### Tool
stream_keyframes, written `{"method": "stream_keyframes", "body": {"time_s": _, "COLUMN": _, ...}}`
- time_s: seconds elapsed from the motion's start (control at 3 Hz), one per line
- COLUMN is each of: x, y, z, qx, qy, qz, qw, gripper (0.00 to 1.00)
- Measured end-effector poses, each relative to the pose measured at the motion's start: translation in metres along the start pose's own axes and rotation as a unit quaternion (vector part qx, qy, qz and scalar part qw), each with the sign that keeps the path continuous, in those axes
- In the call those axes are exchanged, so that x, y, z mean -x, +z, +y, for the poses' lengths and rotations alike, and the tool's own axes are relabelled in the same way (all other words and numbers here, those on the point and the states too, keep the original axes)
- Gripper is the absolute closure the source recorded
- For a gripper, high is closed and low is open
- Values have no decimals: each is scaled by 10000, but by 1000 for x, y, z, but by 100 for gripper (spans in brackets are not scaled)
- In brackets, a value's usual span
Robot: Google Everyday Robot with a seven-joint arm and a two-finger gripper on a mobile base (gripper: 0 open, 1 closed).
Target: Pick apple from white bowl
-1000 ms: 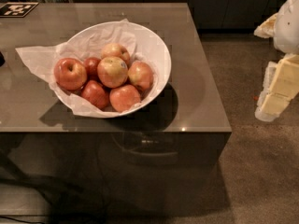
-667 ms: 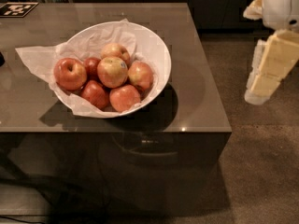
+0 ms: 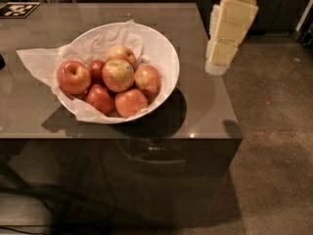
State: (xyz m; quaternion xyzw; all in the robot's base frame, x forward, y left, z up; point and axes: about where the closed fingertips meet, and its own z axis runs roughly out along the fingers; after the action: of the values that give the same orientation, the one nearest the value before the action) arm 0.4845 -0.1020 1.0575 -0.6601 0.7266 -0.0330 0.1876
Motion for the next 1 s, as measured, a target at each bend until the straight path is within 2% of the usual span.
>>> {"method": "stream_keyframes", "body": {"time_s": 0.33, "x": 9, "y": -3, "z": -7, "qx": -181, "qy": -38, "qz": -133, "qw": 9997, "gripper": 0}}
{"method": "stream_keyframes", "body": {"time_s": 0.67, "x": 20, "y": 10, "z": -12, "qx": -88, "qy": -64, "qz": -377, "qw": 9992, "gripper": 0}}
{"method": "stream_keyframes", "body": {"time_s": 1.0, "x": 38, "y": 47, "z": -17, "qx": 299, "qy": -10, "qz": -489, "qw": 9984, "gripper": 0}}
